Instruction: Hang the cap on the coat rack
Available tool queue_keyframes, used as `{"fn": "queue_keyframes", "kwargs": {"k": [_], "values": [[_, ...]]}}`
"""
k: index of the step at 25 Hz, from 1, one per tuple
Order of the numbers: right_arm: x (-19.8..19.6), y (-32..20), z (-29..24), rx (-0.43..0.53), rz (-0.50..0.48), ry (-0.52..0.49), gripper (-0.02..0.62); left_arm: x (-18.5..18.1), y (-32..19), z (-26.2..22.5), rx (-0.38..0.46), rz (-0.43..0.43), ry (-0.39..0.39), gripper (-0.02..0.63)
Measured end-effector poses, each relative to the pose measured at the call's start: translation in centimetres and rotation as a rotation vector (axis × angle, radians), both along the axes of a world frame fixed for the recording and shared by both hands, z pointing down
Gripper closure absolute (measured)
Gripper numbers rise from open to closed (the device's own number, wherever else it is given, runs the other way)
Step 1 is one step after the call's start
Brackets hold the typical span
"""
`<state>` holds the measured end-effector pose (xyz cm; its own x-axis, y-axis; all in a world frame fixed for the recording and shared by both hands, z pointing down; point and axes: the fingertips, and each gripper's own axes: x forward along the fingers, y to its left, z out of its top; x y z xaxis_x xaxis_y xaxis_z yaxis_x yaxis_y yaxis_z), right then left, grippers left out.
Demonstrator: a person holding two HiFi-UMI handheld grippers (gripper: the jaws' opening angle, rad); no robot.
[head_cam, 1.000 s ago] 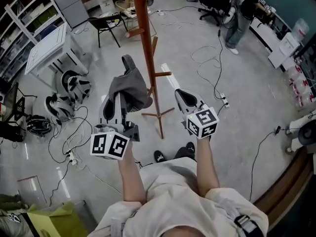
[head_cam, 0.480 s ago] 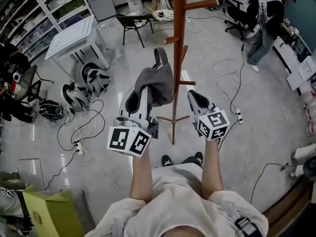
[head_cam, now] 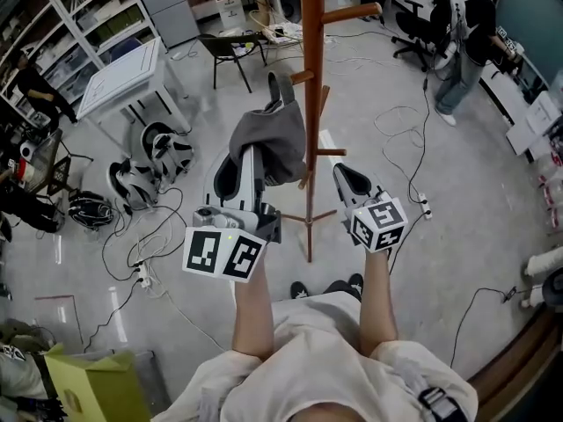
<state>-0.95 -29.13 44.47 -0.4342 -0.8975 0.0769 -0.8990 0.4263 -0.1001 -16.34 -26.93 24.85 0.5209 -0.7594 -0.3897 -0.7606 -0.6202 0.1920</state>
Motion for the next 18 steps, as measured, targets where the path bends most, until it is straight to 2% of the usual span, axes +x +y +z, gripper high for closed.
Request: {"fn": "queue_keyframes", "kwargs": {"k": [18], "values": [[0.7, -0.3, 1.1, -0.019, 0.032, 0.004, 0.594, 2.0, -2.2, 2.0, -0.038, 0.045, -0.032, 0.581]]}}
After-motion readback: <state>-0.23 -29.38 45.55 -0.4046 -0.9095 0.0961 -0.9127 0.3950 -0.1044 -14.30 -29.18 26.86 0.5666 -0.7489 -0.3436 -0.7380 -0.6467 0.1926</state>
